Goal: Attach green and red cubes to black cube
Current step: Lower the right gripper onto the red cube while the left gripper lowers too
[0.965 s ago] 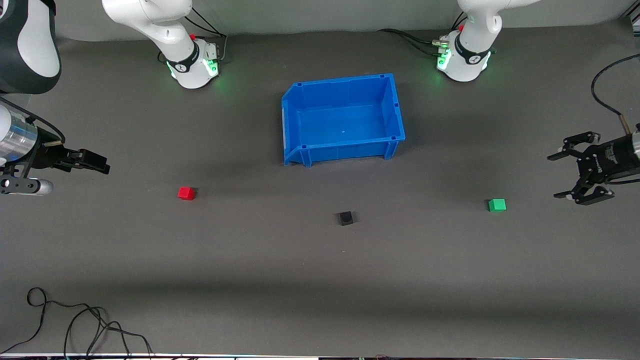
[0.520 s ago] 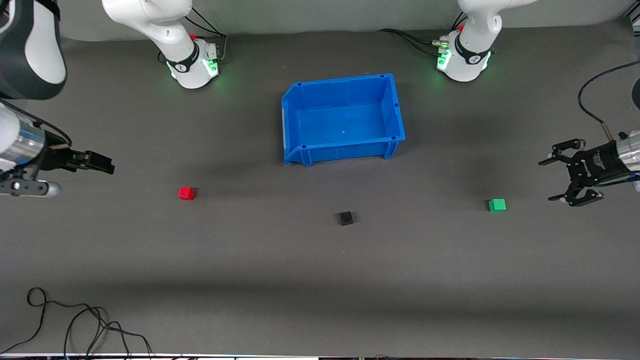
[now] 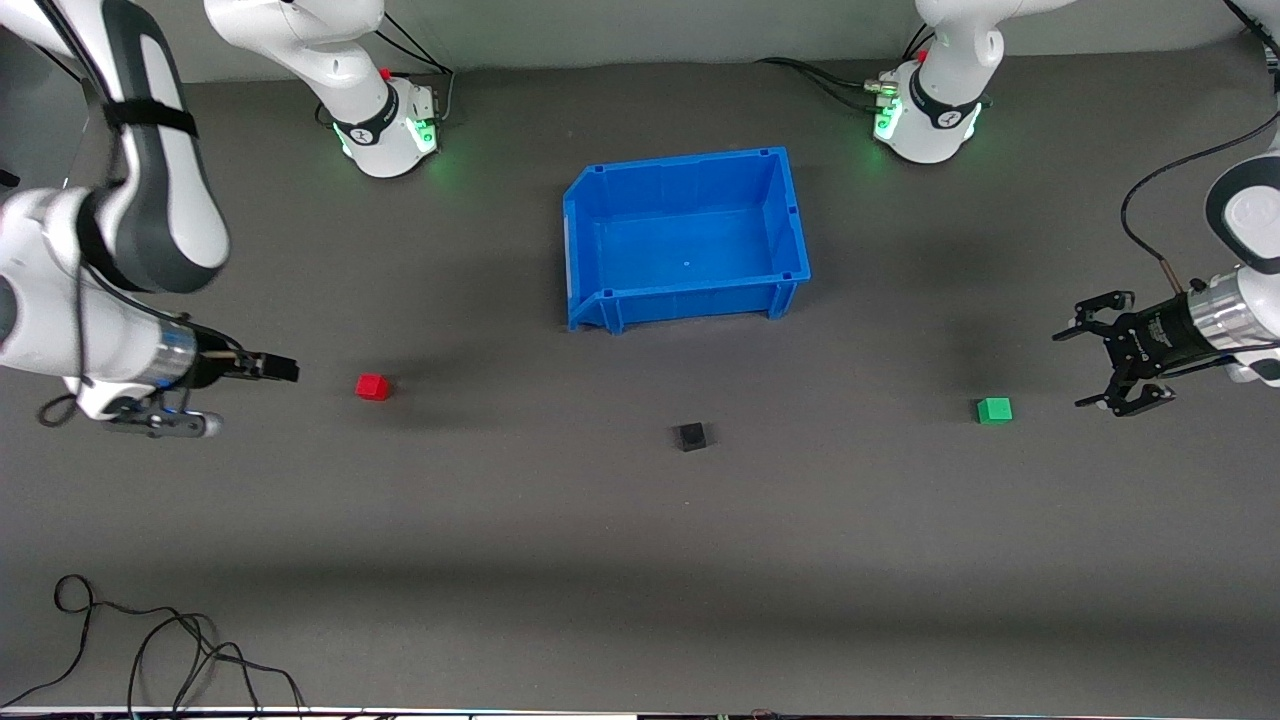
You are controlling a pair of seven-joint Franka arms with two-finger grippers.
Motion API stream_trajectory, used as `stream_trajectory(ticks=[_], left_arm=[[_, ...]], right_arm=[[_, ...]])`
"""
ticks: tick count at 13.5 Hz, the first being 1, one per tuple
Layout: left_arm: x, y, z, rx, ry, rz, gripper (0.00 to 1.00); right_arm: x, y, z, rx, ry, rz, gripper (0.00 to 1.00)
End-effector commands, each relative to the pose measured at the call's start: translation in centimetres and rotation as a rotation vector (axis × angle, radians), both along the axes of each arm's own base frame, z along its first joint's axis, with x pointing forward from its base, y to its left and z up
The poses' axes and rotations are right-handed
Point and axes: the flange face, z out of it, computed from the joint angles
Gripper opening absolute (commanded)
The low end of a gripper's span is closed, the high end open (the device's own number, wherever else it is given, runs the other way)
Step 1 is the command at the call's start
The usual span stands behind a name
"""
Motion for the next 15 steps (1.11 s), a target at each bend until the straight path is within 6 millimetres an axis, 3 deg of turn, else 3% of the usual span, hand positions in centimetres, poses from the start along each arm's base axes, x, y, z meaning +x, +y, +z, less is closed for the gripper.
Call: stream_trajectory(ticks=[1, 2, 4, 9, 15], left_arm=[[-0.5, 0.1, -2.7, -0.023, -0.033, -0.019, 1.0], [-1.1, 0.2, -3.9, -0.02, -0.048, -0.039, 1.0], [-1.9, 0.3, -6.2, -0.027, -0.073, -0.051, 1.0], [-2.2, 1.1, -11.2, -0.014, -0.103, -0.083, 1.0], [-2.7, 1.7, -16.3, -0.025, -0.147, -0.067, 1.0]], right_arm=[[0.2, 0.8, -4.3, 0.037, -0.011, -0.013, 1.0], [0.1, 1.1, -5.8, 0.039, -0.012, -0.021, 1.0], [-0.1, 4.0, -8.6, 0.028, -0.004, -0.01, 1.0], [-1.5, 4.4, -15.7, -0.005, -0.087, -0.04, 1.0], [-4.0, 3.3, -18.1, -0.016, -0.064, -0.057, 1.0]])
